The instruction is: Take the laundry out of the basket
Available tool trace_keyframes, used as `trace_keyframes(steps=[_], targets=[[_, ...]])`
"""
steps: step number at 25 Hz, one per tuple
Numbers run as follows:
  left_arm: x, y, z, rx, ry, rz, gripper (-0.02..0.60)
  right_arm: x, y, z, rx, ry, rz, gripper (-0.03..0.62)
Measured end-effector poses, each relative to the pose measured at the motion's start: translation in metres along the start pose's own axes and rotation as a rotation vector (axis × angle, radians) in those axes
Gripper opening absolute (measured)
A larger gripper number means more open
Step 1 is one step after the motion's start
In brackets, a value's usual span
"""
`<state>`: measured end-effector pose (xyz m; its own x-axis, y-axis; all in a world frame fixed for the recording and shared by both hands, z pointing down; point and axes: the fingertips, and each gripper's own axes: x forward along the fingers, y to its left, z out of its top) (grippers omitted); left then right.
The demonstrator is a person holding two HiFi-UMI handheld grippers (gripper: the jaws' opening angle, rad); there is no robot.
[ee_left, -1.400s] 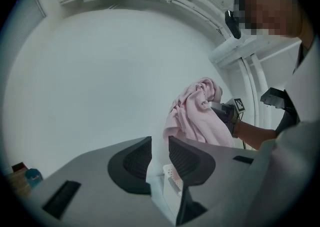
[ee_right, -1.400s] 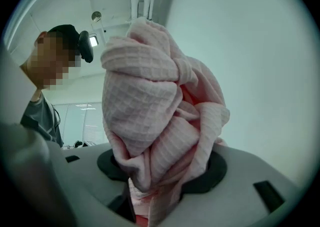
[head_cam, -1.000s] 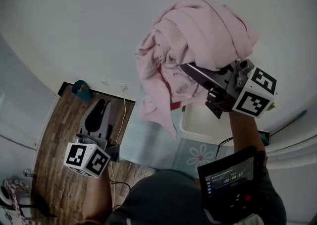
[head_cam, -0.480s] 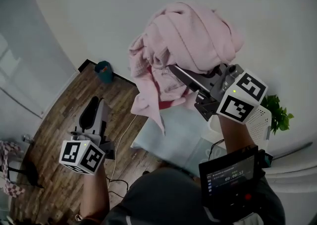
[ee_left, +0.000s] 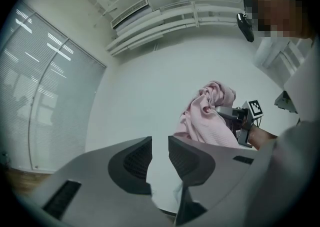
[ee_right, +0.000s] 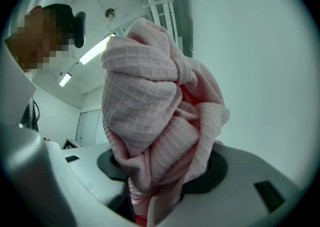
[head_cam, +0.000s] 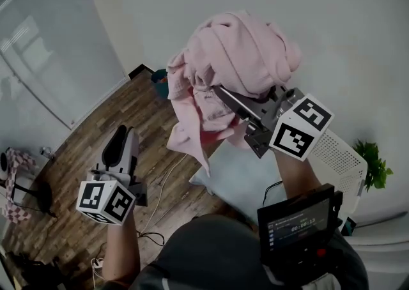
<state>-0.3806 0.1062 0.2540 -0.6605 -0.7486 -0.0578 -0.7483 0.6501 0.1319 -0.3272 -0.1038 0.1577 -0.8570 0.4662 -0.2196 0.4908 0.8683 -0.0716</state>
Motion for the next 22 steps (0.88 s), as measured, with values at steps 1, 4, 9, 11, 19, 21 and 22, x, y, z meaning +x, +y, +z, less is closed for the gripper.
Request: trace_keyframes(steps=[1,4,9,11,19,21,22], targets=[[-0.001,0.002,-0.001,0.003,0.002,0.013,0.109,0.002,-0.001,-0.003,0.001,0.001,0.004,0.270],[-0.002,0.000,-0.002,0.008,-0.002,0.037,0.109,0.002,-0.003,-0.008,-0.007,0.007,0.017,0.270],[-0.001,-0.007,-0.006,0.010,0.007,0.042,0.110,0.001,-0.006,-0.012,0.012,0.001,0.013,0.271],[-0.001,-0.009,-0.007,0.009,0.010,0.037,0.109,0.001,-0.007,-0.013,0.009,-0.003,0.006,0.272],[-0.001,-0.012,-0.005,0.022,0.010,0.032,0.110,0.000,-0.006,-0.012,-0.006,-0.013,0.006,0.272],[-0.001,-0.012,-0.007,0.023,0.015,0.034,0.109,0.000,-0.005,-0.013,-0.011,-0.010,0.006,0.272],[-0.001,-0.011,-0.008,0.022,0.018,0.035,0.110,0.000,-0.005,-0.013,-0.011,-0.008,0.006,0.272]])
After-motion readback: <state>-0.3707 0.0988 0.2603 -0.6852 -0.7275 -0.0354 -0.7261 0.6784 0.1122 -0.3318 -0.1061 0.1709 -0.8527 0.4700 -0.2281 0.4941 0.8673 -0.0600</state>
